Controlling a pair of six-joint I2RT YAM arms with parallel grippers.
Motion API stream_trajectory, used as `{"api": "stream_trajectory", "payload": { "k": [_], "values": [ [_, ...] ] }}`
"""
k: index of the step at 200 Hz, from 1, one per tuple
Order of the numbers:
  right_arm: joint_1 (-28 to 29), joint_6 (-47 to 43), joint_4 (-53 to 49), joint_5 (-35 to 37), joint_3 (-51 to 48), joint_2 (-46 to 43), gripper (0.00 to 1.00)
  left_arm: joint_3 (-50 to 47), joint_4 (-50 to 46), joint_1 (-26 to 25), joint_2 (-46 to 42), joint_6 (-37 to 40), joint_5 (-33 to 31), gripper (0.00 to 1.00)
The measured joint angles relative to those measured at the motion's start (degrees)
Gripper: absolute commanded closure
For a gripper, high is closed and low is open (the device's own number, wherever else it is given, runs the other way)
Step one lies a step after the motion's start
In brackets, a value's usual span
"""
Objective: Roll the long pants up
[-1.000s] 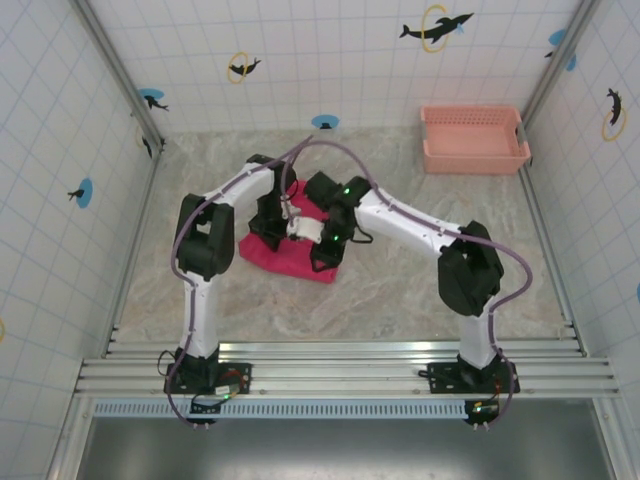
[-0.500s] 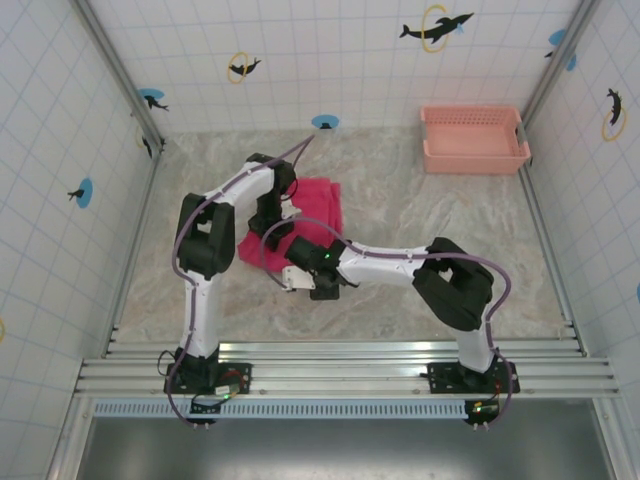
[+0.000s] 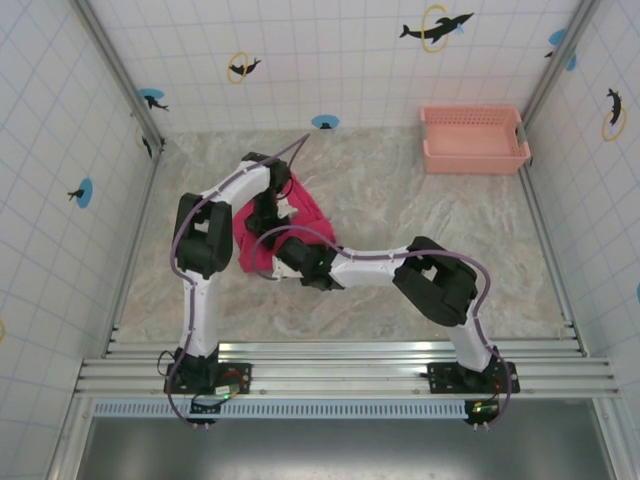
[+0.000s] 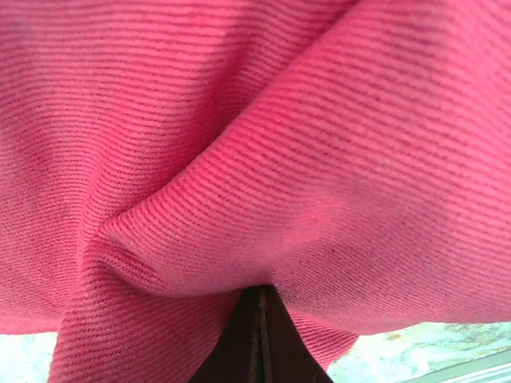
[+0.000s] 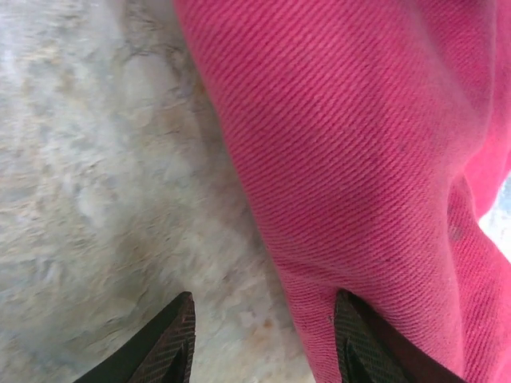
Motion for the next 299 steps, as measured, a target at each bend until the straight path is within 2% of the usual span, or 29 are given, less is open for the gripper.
{"api": "stream_trajectory", "payload": {
  "k": [20, 40, 53, 74, 116, 147, 164, 189, 207, 221, 260, 299],
  "values": [
    [-0.83, -0.79, 0.98, 0.09, 1.55, 1.33, 0.55, 0.0, 0.02, 0.37, 0.0, 0.24, 0.02, 1.0],
    [-2.29, -0.66, 0.35, -1.42, 4.17, 3.15, 0.73, 0.0, -0.04, 0.57, 0.0, 0.85, 0.0, 1.0],
    [-3.5, -0.39, -1.07, -3.43, 5.86, 4.11, 0.94, 0.0, -0.15, 0.57, 0.0, 1.25, 0.0, 1.0],
    [-5.46, 0.22, -5.29, -7.61, 9.14, 5.14, 1.0, -0.07, -0.17, 0.57, 0.0, 1.38, 0.0, 1.0],
    [-6.93, 0.26, -14.21, -18.84, 12.41, 5.01, 1.0, -0.11, -0.15, 0.61, -0.07, 1.51, 0.17, 1.0],
    [-6.29, 0.74, -19.28, -22.45, 12.09, 2.86, 1.0, -0.11, -0.13, 0.61, -0.09, 1.81, 0.17, 1.0],
    [-6.03, 2.05, -21.22, -22.8, 10.58, 0.0, 0.81, -0.11, -0.13, 0.61, -0.09, 1.92, 0.15, 1.0],
    [-6.1, 2.91, -23.04, -21.92, 6.73, -5.86, 0.67, -0.39, 0.11, 0.61, -0.09, 1.9, 0.2, 1.0],
    [-6.64, 3.61, -24.17, -20.59, 3.58, -10.45, 0.6, -1.25, 0.87, 0.44, -0.15, 1.88, 0.11, 1.0],
    [-7.69, 4.33, -24.35, -20.04, 0.96, -14.05, 0.58, -2.03, 1.33, -0.2, -0.59, 1.9, -0.57, 1.0],
    [-10.49, 4.44, -25.09, -17.46, -6.69, -23.52, 0.55, -2.82, 0.63, -6.05, -0.66, 2.8, -4.44, 1.0],
    [-9.9, 4.33, -25.55, -16.57, -10.03, -26.53, 0.54, -3.34, -1.18, -14.32, -0.07, 2.99, -7.34, 1.0]
  ]
}}
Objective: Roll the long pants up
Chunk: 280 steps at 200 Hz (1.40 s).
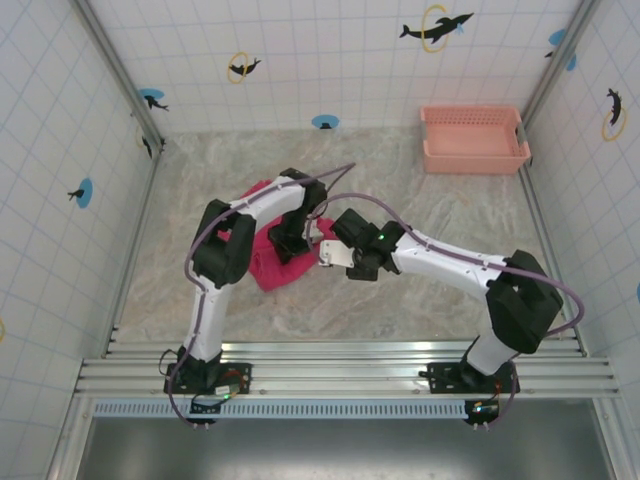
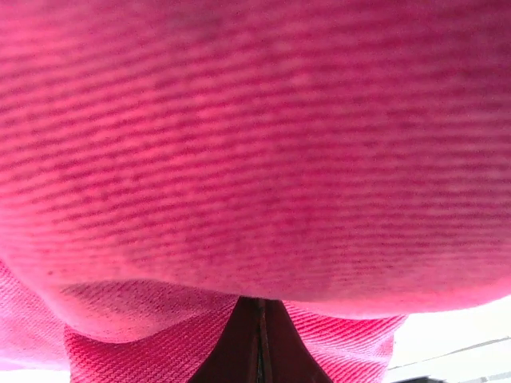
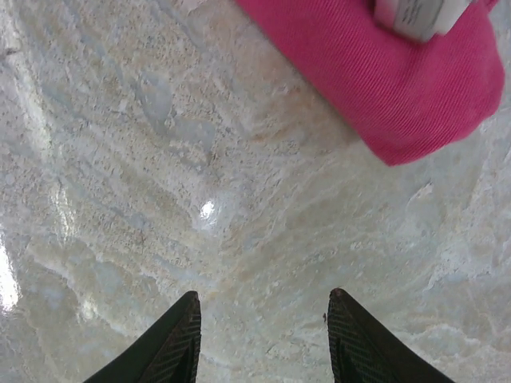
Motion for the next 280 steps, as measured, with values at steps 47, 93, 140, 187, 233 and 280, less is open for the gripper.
{"api": "stream_trajectory", "payload": {
  "k": [47, 93, 140, 187, 233, 280],
  "values": [
    [0.96, 0.22, -0.28, 0.11, -4.31, -3.8, 0.46, -1.38, -1.55, -6.19, 0.02, 0.5, 0.07, 1.0],
    [4.81, 0.9, 1.7, 0.11, -13.11, -10.91, 0.41, -5.44, 0.13, -8.09, -2.71, 3.1, 1.75, 1.0],
    [6.56, 0.66, 5.64, 2.08, -17.97, -11.67, 0.39, -10.75, 4.42, -9.73, -6.91, 6.25, 0.83, 1.0],
    [6.49, -0.55, 11.41, 3.13, -13.25, -1.81, 0.38, -10.95, 4.72, -9.9, -7.23, 7.32, 0.2, 1.0],
    [5.31, -2.47, 15.23, 2.69, -11.8, 1.29, 0.38, -10.99, 5.55, -9.31, -7.3, 7.39, -2.4, 1.0],
    [4.72, -4.61, 18.69, 4.59, -11.3, 2.71, 0.38, -10.99, 6.56, -8.33, -7.45, 7.43, -4.96, 1.0]
  ]
}}
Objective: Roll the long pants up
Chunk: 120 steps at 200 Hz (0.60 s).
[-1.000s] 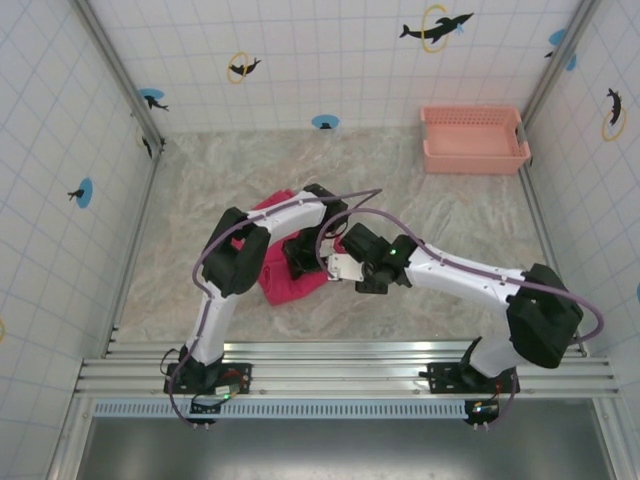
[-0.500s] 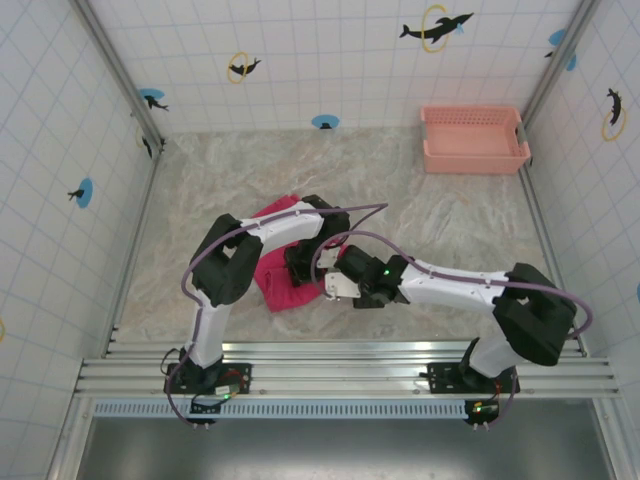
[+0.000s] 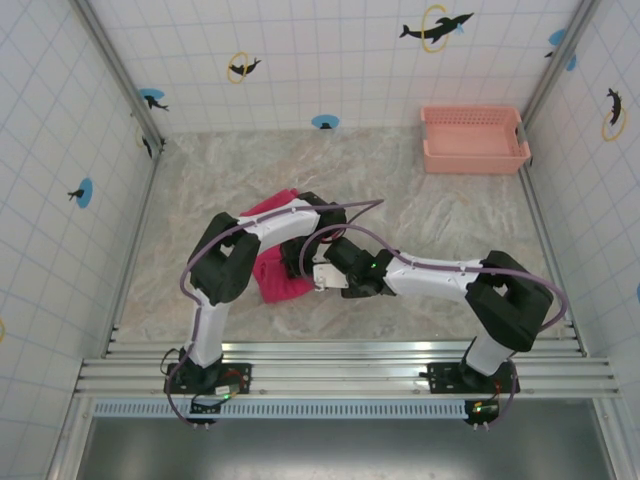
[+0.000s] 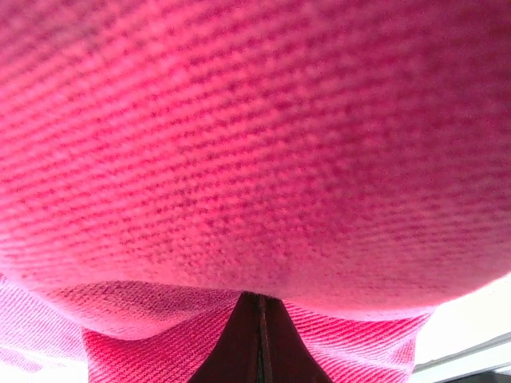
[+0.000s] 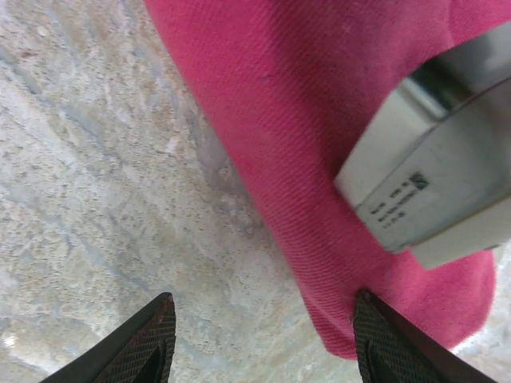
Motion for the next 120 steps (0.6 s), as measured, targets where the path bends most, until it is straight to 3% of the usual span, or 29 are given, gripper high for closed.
{"api": "stream_trajectory", "payload": {
  "k": [53, 85, 120],
  "values": [
    [-2.62, 1.57, 2.14, 1.99, -1.79, -4.37, 0.4, 3.74, 1.29, -0.44, -1.22, -0.48, 0.04, 1.0],
    [-3.48, 3.19, 0.35, 1.68, -1.36, -10.97, 0.38, 9.25, 3.41, -0.04, -5.22, -3.02, -0.87, 0.87],
    [-4.68, 3.34, -4.63, -2.12, 2.43, -12.39, 0.37, 14.4, 2.34, 1.64, -6.05, -6.49, -7.26, 0.89]
  ]
}}
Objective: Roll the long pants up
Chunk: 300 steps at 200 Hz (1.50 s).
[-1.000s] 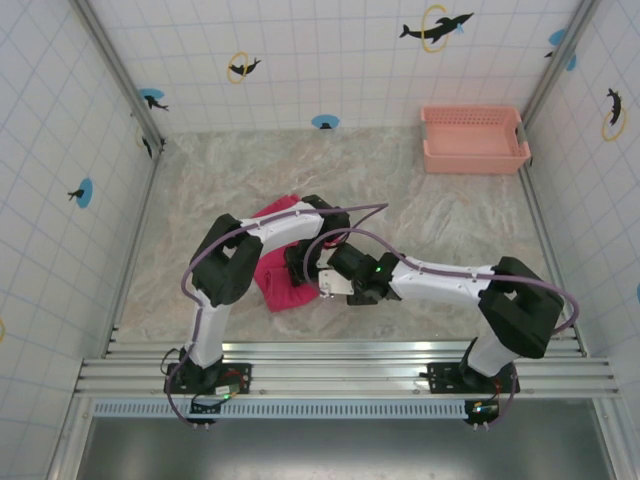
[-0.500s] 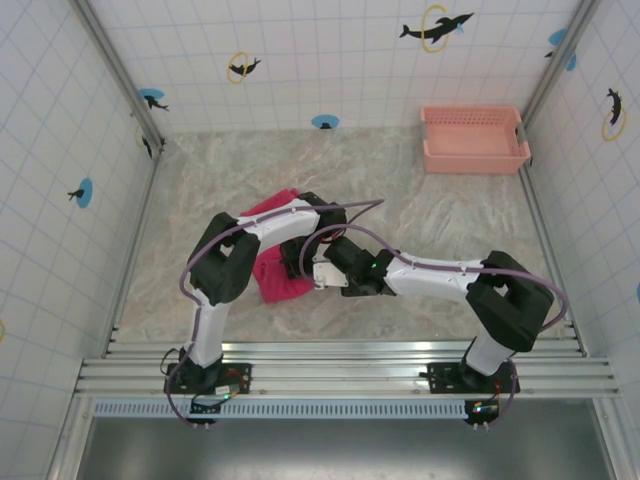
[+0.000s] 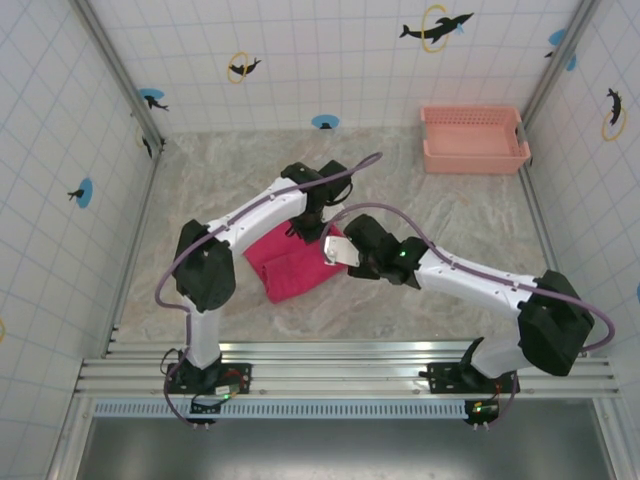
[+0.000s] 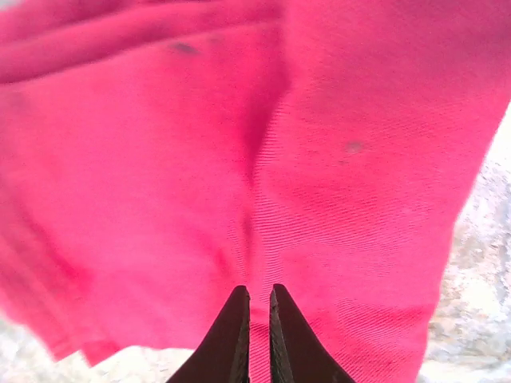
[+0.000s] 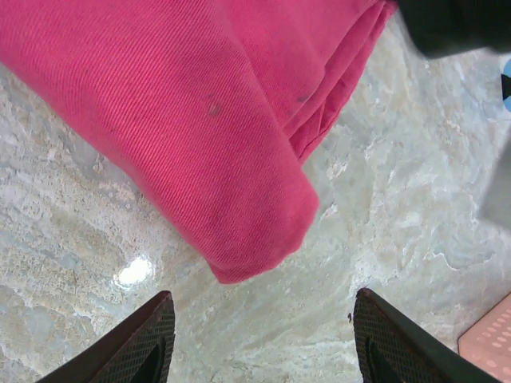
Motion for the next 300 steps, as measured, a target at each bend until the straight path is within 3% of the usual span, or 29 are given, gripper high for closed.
{"api": "stream_trajectory", "payload": {
  "k": [25, 46, 74, 97, 167, 234, 273, 276, 280, 300],
  "values": [
    [-0.26, -0.87, -2.99, -3.5, 1.64, 1.77, 0.37, 1.66, -3.39, 2.86, 1.11, -4.74, -4.31, 0.96],
    [0.61, -1.7, -4.07, -5.42, 1.73, 4.59, 0.37, 1.73, -5.49, 8.74, 1.25, -10.32, -4.31, 0.98],
    [2.25, -2.32, -3.15, -6.73, 1.7, 8.61, 0.37, -1.42, -3.28, 19.63, -2.43, -17.53, 0.52, 0.96],
    [3.72, -2.54, -0.44, -6.8, 1.77, 12.7, 0.37, -5.2, -1.33, 24.81, -7.5, -21.81, 5.66, 0.97],
    [6.56, -4.55, 5.66, -2.71, 3.32, 17.68, 0.35, -3.78, -0.7, 24.85, -2.75, -25.18, 12.2, 1.0],
    [8.0, -6.73, 10.73, 1.46, 0.55, 15.43, 0.35, 3.56, 1.25, 31.56, 4.5, -25.86, 17.55, 0.95],
    [7.48, -8.09, 15.61, 3.87, 2.47, 22.91, 0.35, 4.44, 0.39, 31.69, 6.75, -24.59, 18.6, 0.93],
    [7.41, -8.17, 15.93, 3.89, 3.04, 23.37, 0.26, 4.5, 0.2, 31.67, 7.02, -24.41, 18.71, 0.93],
    [7.08, -8.17, 15.96, 3.54, 3.89, 24.02, 0.24, 4.66, -0.09, 31.63, 7.28, -24.11, 18.75, 0.93],
    [5.75, -8.41, 15.47, 2.99, 9.11, 27.67, 0.28, 5.84, -1.31, 31.56, 9.01, -23.06, 18.99, 0.93]
  ]
}}
